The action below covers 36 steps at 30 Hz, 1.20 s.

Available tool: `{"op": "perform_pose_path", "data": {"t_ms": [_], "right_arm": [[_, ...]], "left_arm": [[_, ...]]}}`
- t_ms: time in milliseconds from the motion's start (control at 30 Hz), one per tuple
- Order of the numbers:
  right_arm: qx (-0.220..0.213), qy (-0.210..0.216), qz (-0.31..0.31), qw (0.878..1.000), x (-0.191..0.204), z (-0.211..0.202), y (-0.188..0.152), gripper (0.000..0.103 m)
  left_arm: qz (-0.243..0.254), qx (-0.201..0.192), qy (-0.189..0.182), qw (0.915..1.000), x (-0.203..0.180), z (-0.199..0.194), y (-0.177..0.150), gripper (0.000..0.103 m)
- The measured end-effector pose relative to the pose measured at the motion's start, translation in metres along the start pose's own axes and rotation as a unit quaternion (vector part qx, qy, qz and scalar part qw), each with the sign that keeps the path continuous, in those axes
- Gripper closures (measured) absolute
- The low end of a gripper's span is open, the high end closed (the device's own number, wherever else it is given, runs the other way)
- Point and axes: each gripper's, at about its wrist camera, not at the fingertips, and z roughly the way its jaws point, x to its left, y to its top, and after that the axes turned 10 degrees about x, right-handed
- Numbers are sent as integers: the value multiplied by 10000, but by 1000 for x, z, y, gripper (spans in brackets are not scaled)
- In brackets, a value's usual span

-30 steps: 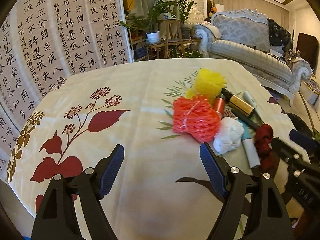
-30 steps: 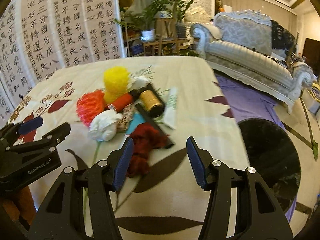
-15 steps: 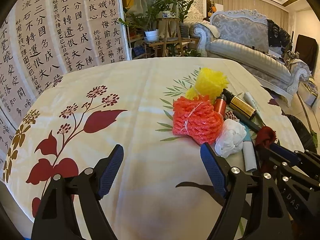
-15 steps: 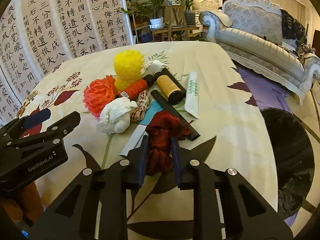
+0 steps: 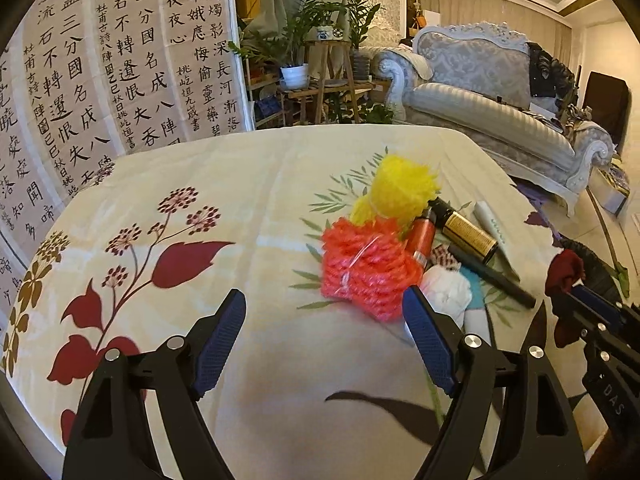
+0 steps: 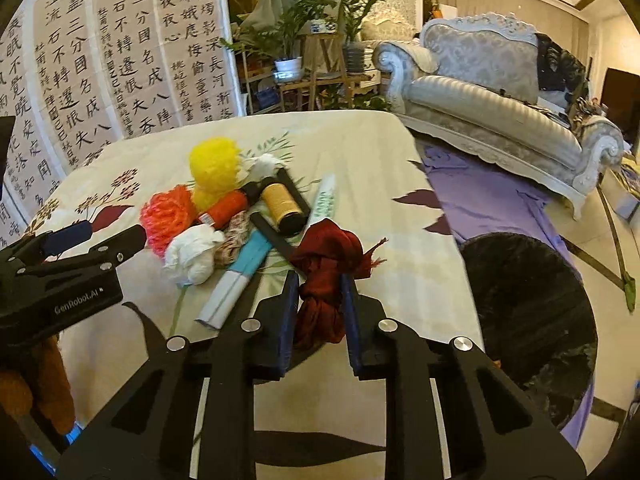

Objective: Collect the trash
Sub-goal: 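Grasp the orange mesh net with the left tool while the right tool holds the cloth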

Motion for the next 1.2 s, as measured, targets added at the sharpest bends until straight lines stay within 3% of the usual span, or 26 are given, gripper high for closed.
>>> {"op": "perform_pose_path", "data": {"t_ms": [367, 500, 667, 833, 900, 1200], "right_arm": [[28, -31, 136, 9999, -14, 7, 3, 82], [43, 4, 118, 9999, -12, 8, 4, 82], [66, 25, 133, 9999, -12, 11, 4, 82], [60, 27, 164, 9998, -13, 11, 2, 82], [65, 34, 167, 9998, -13, 11, 2, 82], [20, 41, 180, 9998, -14, 9, 0, 82]], "left_arm": [[182, 44, -140, 9997, -11, 18, 16, 24], [238, 77, -374, 9990, -11, 17, 15, 34], [327, 186, -483, 9981, -16, 22, 16, 34], [366, 157, -378, 9985, -17, 22, 17, 34], [365, 194, -407, 9983, -16, 23, 16, 45], [367, 90, -397, 9985, -8, 15, 9, 51]]}}
